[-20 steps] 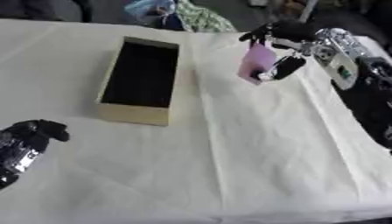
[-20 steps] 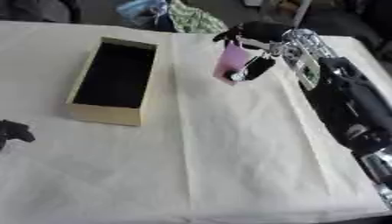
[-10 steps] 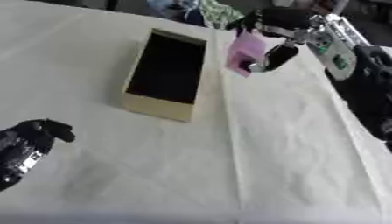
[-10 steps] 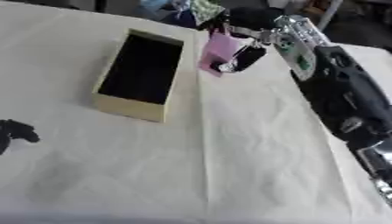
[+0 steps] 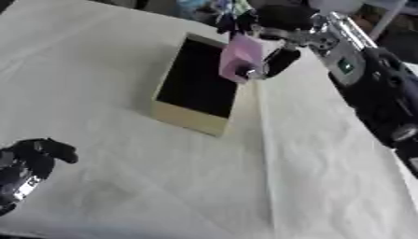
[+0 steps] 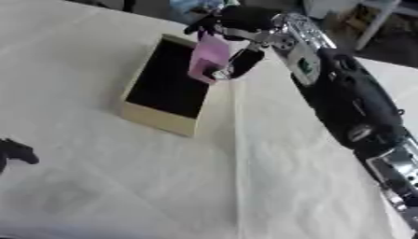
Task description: Pick up objects on the table and place them in the box.
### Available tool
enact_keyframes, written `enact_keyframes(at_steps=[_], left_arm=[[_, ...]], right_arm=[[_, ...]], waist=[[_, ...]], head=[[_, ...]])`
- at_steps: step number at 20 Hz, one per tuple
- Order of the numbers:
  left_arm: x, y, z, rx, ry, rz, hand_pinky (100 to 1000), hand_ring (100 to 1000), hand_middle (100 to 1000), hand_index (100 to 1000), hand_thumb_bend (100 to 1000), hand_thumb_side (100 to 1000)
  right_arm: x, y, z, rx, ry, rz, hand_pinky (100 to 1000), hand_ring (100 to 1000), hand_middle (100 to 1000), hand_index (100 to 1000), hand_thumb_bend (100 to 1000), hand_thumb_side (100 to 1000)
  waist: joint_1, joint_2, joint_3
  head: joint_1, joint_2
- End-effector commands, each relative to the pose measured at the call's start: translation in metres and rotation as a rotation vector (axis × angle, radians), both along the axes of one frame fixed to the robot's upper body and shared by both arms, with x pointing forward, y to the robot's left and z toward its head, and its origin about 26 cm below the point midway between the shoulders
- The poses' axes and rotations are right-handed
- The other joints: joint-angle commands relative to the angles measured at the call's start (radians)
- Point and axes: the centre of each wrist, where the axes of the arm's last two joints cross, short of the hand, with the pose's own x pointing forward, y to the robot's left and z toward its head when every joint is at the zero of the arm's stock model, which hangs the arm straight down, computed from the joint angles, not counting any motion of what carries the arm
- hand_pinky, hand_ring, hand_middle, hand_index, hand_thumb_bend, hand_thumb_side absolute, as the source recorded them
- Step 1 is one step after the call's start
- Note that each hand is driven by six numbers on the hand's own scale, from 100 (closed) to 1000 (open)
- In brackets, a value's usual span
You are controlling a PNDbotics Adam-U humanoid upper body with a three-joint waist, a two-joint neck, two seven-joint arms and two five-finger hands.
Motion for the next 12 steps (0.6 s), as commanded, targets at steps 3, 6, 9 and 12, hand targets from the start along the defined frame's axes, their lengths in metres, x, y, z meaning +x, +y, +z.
enact_keyframes(at_steps=[3,6,9,12], left_arm=[[0.0009,-0.0054,0.0125,0.001,-0.044,-0.03,873,725,649,781,100,754],[0.0016,-0.0079,0.0144,0.002,-0.05,-0.041,873,725,649,781,100,755],[0.0018,-0.0083,0.0151,0.003,-0.053,-0.044,873,725,649,781,100,755],[0.002,-0.0081,0.0156,0.002,-0.056,-0.042,873,726,649,781,100,757]], right_arm=[[0.0011,-0.0038,0.0156,0.032,-0.054,0.026,786,663,678,967,208,392],[0.0048,-0.0029,0.0124,0.041,-0.074,0.028,791,685,715,970,202,395],[0.007,-0.0005,0.01,0.027,-0.091,0.044,819,771,822,976,192,464],[0.0072,0.0018,0.0088,0.0,-0.106,0.058,852,862,926,978,193,530]], waist=[[0.003,0.003,0.027],[0.0,0.014,0.047],[0.001,0.021,0.058],[0.001,0.028,0.059]], head=[[-0.03,-0.027],[-0.047,-0.035],[-0.057,-0.039],[-0.059,-0.04]])
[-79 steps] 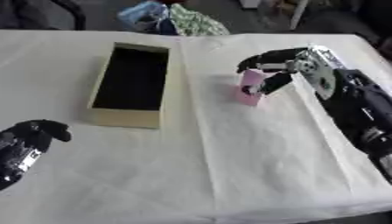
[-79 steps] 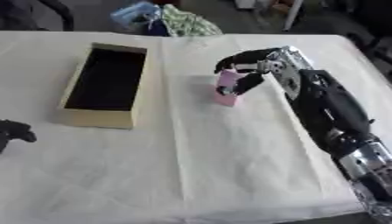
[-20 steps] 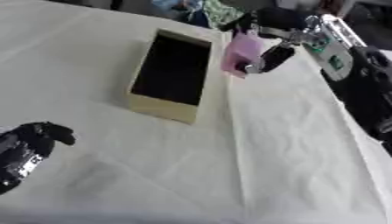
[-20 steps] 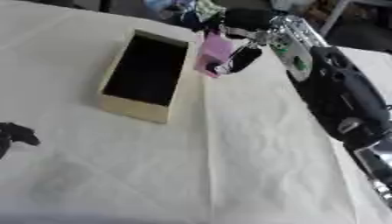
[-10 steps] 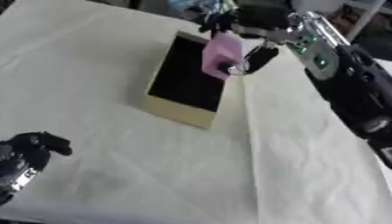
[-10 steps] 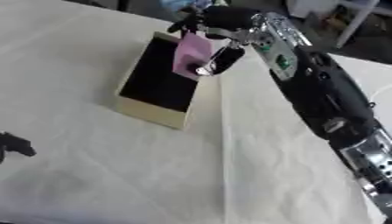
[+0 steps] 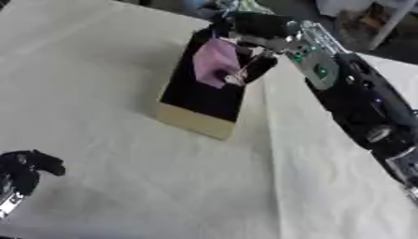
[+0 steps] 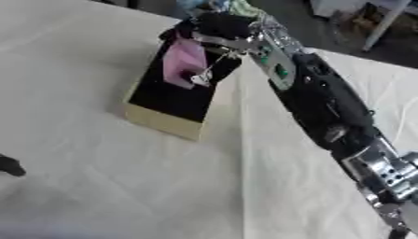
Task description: Pick up objects on the table and place them in the box.
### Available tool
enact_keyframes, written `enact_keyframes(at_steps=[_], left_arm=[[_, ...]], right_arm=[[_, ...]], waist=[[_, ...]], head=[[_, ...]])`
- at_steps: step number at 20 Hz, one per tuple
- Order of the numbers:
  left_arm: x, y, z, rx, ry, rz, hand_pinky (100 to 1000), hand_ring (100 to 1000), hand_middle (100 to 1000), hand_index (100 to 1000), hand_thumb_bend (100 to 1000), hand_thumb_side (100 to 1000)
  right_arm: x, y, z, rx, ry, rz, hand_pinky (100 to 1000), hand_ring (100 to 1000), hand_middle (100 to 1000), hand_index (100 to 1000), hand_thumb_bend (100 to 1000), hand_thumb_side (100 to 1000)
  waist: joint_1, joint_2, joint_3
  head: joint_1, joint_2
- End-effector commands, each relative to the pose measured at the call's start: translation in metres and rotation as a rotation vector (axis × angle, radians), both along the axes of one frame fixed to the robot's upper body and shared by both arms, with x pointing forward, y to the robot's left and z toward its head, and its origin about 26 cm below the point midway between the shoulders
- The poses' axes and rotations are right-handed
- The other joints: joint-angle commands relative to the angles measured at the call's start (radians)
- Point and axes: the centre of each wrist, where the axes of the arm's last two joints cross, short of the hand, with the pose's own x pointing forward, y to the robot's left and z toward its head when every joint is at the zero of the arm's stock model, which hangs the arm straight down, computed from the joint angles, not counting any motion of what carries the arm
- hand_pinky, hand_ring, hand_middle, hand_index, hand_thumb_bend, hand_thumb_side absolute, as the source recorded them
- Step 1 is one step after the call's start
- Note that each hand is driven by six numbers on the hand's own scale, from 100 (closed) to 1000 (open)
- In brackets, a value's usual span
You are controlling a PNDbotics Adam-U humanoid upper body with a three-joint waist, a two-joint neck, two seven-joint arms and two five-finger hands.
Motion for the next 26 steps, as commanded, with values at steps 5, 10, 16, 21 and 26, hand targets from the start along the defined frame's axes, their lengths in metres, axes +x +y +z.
enact_keyframes(at_steps=[5,10,16,21,26], left_arm=[[0.0,0.0,0.009,0.005,-0.033,-0.006,873,726,650,781,100,758],[-0.001,0.002,0.008,0.004,-0.03,0.006,873,727,650,782,100,758],[-0.002,0.007,0.004,-0.003,-0.02,0.03,874,727,651,781,100,758],[-0.003,0.006,0.002,-0.006,-0.015,0.028,874,728,652,781,100,759],[-0.004,0.012,-0.004,-0.02,-0.003,0.061,874,731,654,782,100,757]], right_arm=[[-0.001,-0.006,0.01,-0.029,-0.063,-0.018,878,927,1000,984,195,535],[-0.004,-0.014,0.013,0.045,-0.098,-0.041,864,897,967,977,163,480],[-0.013,-0.024,0.016,0.263,-0.045,-0.028,845,816,881,982,100,474],[-0.023,-0.024,0.026,0.332,-0.002,-0.011,835,771,832,983,100,400],[-0.044,-0.031,0.015,0.475,-0.053,0.073,832,752,810,987,100,336]], waist=[[0.013,-0.006,-0.017],[0.02,-0.008,-0.045],[0.04,-0.015,-0.107],[0.054,-0.018,-0.131],[0.091,-0.022,-0.246]], head=[[-0.002,-0.014],[0.009,-0.007],[0.034,0.004],[0.04,0.017],[0.102,0.039]])
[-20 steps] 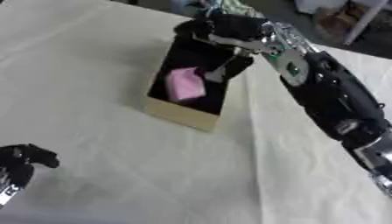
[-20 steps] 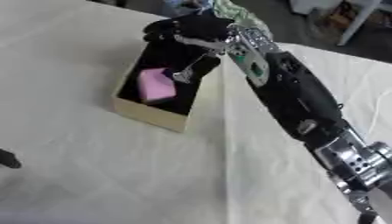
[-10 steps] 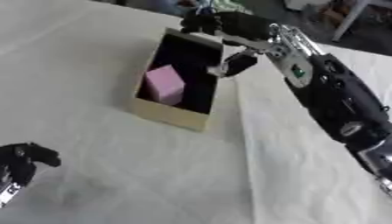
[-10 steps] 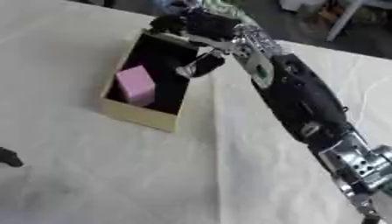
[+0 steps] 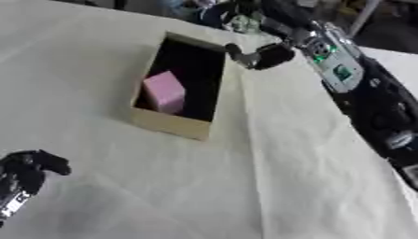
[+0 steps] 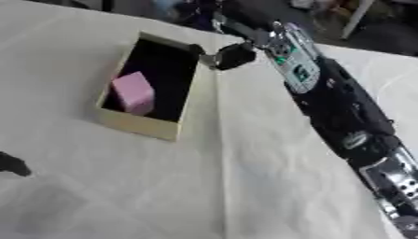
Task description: Pick up objects on the table and place them in the box.
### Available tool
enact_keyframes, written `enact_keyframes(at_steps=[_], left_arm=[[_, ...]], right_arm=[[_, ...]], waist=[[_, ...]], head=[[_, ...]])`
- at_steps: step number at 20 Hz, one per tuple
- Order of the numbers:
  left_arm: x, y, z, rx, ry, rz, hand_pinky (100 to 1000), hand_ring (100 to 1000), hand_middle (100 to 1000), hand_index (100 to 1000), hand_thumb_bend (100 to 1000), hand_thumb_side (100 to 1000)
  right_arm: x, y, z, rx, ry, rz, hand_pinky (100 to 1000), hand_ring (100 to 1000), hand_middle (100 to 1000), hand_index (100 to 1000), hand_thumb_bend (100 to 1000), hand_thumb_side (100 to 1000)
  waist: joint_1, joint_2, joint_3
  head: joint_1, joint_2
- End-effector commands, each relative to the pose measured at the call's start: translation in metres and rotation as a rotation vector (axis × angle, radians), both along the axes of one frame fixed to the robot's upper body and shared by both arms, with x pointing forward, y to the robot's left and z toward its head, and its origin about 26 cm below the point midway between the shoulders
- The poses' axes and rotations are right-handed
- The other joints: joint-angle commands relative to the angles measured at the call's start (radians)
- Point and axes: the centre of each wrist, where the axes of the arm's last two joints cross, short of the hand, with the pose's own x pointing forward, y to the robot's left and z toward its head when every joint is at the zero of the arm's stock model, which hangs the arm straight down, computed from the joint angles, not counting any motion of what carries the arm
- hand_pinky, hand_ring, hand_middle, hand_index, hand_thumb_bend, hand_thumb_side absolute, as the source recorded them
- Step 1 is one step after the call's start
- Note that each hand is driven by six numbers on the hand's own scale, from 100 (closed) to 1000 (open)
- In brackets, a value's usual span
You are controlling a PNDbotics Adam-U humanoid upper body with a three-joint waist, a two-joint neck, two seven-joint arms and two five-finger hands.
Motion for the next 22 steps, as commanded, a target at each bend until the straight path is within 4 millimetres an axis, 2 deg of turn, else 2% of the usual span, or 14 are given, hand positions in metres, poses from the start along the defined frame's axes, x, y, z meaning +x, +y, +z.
enact_keyframes(at_steps=[1,3,6,8,14,17,22], left_arm=[[-0.001,0.007,0.004,-0.008,-0.018,0.038,874,732,656,782,100,755],[-0.002,0.013,0.002,-0.014,-0.018,0.069,874,733,657,782,100,755],[-0.003,0.016,0.001,-0.024,-0.019,0.1,874,734,657,781,100,755],[-0.003,0.017,0.001,-0.025,-0.024,0.108,874,734,658,781,100,754],[-0.003,0.018,0.001,-0.032,-0.028,0.124,873,734,658,780,100,757],[-0.004,0.018,0.001,-0.039,-0.028,0.129,873,734,658,779,100,759],[-0.004,0.018,0.001,-0.043,-0.029,0.133,873,734,657,779,100,759]], right_arm=[[-0.016,-0.001,0.015,0.084,-0.092,0.051,830,746,800,988,100,319],[-0.025,0.006,0.006,0.156,-0.101,0.09,828,744,792,989,100,309],[-0.041,0.011,-0.007,0.255,-0.099,0.125,827,741,787,990,100,318],[-0.052,0.015,-0.015,0.331,-0.086,0.13,826,738,775,988,100,355],[-0.085,0.029,-0.032,0.509,-0.004,0.15,827,727,757,991,100,457],[-0.1,0.035,-0.033,0.555,0.042,0.174,831,729,758,994,100,476],[-0.109,0.035,-0.04,0.6,0.131,0.178,831,726,755,998,100,541]], waist=[[0.012,-0.019,-0.042],[0.022,-0.018,-0.095],[0.033,-0.016,-0.143],[0.038,-0.014,-0.166],[0.043,-0.006,-0.191],[0.044,0.001,-0.195],[0.048,0.003,-0.203]], head=[[0.045,0.015],[0.081,0.018],[0.119,0.02],[0.131,0.019],[0.165,0.018],[0.173,0.01],[0.181,0.007]])
